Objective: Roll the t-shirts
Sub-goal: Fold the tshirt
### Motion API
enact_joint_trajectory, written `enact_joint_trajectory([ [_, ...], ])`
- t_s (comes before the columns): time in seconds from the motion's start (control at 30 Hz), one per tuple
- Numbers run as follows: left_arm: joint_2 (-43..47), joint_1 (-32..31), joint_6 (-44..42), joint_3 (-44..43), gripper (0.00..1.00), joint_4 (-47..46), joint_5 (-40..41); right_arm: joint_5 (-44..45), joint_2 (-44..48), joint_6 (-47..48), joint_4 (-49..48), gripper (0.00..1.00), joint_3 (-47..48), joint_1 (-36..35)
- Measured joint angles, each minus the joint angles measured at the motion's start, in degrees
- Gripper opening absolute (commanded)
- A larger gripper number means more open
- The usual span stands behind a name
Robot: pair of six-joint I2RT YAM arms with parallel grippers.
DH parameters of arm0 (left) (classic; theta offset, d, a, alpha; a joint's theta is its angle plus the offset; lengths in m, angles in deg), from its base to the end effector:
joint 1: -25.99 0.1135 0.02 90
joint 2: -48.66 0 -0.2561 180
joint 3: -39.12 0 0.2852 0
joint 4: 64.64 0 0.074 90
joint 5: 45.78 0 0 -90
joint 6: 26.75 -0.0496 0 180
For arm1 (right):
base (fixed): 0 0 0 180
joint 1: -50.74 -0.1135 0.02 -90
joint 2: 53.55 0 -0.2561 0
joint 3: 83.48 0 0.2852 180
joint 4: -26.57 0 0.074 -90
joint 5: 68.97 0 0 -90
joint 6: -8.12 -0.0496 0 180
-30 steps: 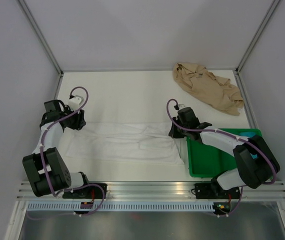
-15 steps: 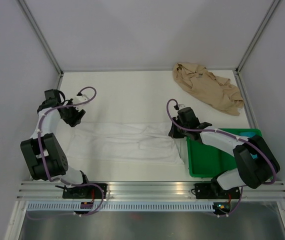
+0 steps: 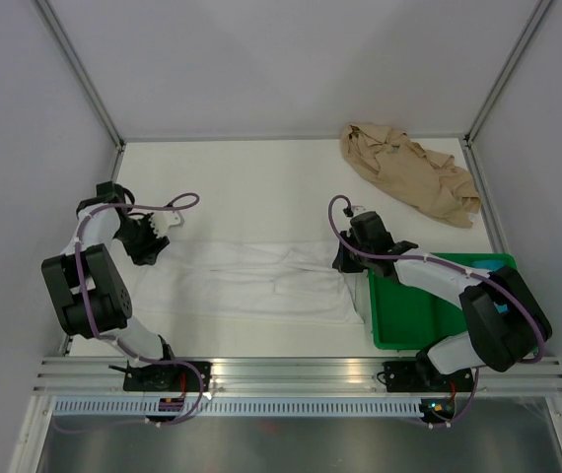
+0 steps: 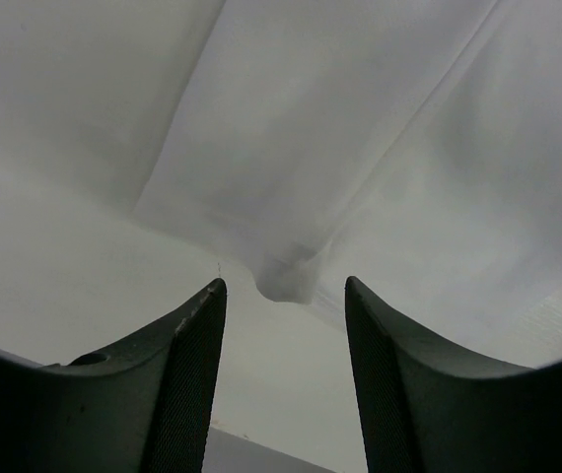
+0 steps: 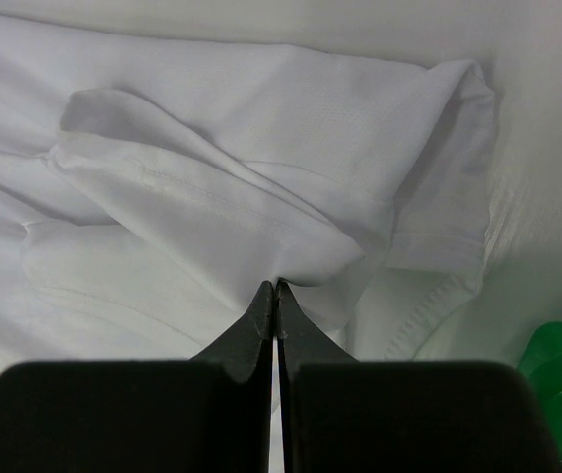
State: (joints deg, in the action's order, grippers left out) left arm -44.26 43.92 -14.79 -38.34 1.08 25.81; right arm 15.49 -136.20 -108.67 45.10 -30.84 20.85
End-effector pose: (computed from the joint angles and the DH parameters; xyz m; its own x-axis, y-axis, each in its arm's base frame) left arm 0.3155 0.0856 0.1736 -0.4355 0.8347 -0.3371 0.8688 0.4878 0.0853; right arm 0.2715 0.1616 0.1324 -0.8285 0.0412 -0.5584 -0.1994 0.9102 0.3630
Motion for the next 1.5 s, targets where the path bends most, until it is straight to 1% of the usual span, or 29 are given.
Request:
enact_joint_trajectory([
  [0.17,-1.95,0.0,-0.48,-0.52,0.53,0.33,0.44,0.0,0.0,0.0,-0.13,0.0,-0.59,-0.02],
  [0.27,-2.4,-0.04,-0.57,-0.04,0.44,-0.07,0.46,0.0,0.0,0.0,-0.11,0.0,-0.61,0.0],
  [0.37,-2.4,-0.07,-0.63,1.03,0.33,-1.16,0.59,0.0,0.0,0.0,-0.11,0.0,-0.61,-0.02],
  [0.4,-2.4,-0.07,-0.66,1.27,0.2,-1.44,0.59,0.0,0.0,0.0,-0.11,0.0,-0.61,-0.02],
  [0.43,-2.4,-0.07,-0.66,1.44,0.14,-1.66,0.57,0.0,0.0,0.0,-0.09,0.0,-0.61,-0.02],
  [0.47,-2.4,-0.07,-0.74,1.53,0.03,-1.88,0.59,-0.02,0.0,0.0,-0.09,0.0,-0.61,-0.02],
  [0.7,-2.16,-0.07,-0.9,3.19,0.02,-5.42,0.55,-0.02,0.0,0.04,-0.02,0.0,-0.57,-0.02],
  [0.87,1.53,-0.11,0.66,8.79,0.02,-17.51,0.42,0.39,-0.5,1.49,2.08,0.0,2.38,0.0],
  [0.97,5.09,-1.2,2.67,13.38,0.02,-28.33,0.83,0.9,-2.47,3.1,3.37,0.0,7.72,0.57],
  [1.1,8.7,-3.72,6.1,18.14,0.02,-42.42,1.31,1.33,-5.42,4.87,4.46,0.0,14.86,3.3],
  [1.27,9.33,-4.57,10.12,19.34,0.02,-56.41,2.91,2.43,-8.44,6.84,5.68,0.0,21.64,5.27],
  [1.4,9.29,-4.57,11.02,21.24,0.02,-63.67,4.15,2.51,-8.61,7.26,6.38,0.0,22.01,5.2],
  [1.5,9.29,-4.5,10.99,24.28,0.02,-66.03,4.33,2.29,-8.55,7.1,6.23,0.0,20.79,5.14],
])
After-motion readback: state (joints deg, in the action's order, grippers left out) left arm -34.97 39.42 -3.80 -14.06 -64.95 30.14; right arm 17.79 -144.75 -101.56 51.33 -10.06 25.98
